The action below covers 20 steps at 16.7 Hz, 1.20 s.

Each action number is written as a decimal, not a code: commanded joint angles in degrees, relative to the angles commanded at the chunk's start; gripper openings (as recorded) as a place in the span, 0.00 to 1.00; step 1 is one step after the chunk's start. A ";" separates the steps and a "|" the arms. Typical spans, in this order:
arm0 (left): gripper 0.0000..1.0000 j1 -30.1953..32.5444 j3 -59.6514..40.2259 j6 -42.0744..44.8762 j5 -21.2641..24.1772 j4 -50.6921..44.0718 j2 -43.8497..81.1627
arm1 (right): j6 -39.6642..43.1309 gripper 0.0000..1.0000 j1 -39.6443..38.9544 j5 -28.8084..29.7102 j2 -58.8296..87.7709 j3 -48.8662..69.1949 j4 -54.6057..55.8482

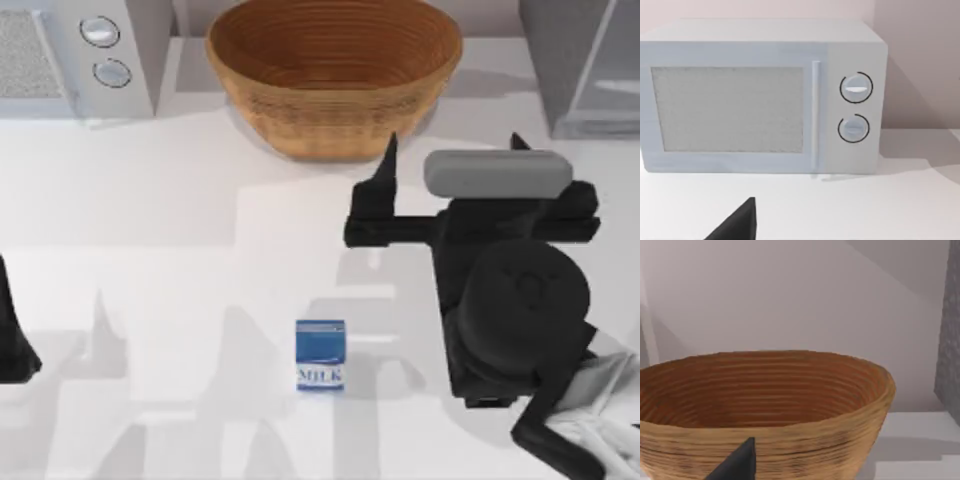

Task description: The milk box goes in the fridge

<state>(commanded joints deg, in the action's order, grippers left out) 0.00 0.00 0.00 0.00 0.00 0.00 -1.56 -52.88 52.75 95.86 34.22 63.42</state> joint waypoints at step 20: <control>1.00 0.00 0.00 0.00 0.00 0.00 0.00 | -0.92 1.00 -22.91 25.29 48.23 15.30 28.67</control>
<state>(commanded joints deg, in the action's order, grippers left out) 0.00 0.00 0.00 0.00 0.00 0.00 -2.48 -75.79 78.05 144.09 49.53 92.09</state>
